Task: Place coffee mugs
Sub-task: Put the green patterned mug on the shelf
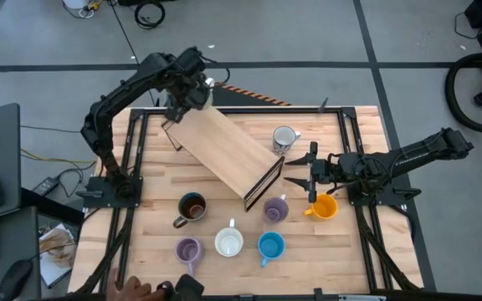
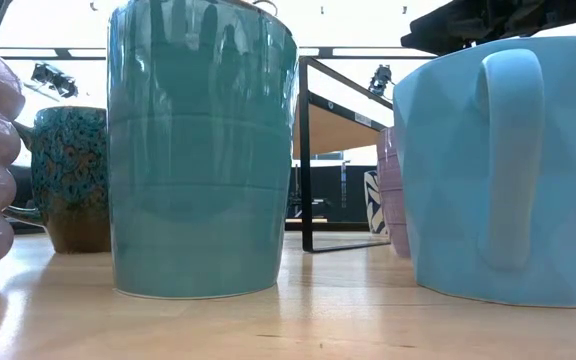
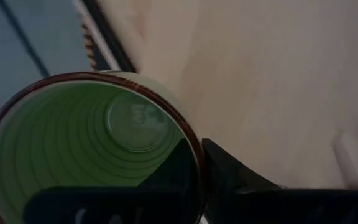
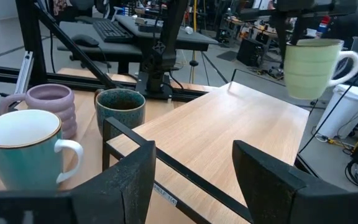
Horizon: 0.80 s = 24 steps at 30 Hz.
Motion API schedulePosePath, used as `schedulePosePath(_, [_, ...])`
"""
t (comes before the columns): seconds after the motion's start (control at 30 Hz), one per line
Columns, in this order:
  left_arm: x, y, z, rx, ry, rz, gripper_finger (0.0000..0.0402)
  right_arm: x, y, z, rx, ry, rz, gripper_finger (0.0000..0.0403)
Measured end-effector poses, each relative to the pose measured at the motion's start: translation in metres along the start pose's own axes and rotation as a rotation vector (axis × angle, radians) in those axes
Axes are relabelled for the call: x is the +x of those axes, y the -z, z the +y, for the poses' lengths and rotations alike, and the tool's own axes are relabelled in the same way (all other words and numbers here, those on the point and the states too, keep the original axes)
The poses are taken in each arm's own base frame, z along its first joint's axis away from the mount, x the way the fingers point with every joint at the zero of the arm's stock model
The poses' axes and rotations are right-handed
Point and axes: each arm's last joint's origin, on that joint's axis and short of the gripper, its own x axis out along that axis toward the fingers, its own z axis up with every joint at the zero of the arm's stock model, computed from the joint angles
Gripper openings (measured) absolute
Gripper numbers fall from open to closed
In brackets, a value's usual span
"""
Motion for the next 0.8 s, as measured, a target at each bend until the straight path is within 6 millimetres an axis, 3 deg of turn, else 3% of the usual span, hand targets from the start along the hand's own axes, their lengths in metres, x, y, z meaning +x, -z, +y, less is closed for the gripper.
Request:
schedulePosePath(0.53, [0.004,0.011,-0.002,-0.025,0.115,-0.066,0.0024,0.000,0.000,0.000,-0.001,0.000,0.000,0.0219])
schedulePosePath(0.8, [0.025,0.012,-0.008,-0.024,0.175,-0.045,0.0024,0.000,0.000,0.000,-0.002,0.000,-0.002,0.0219])
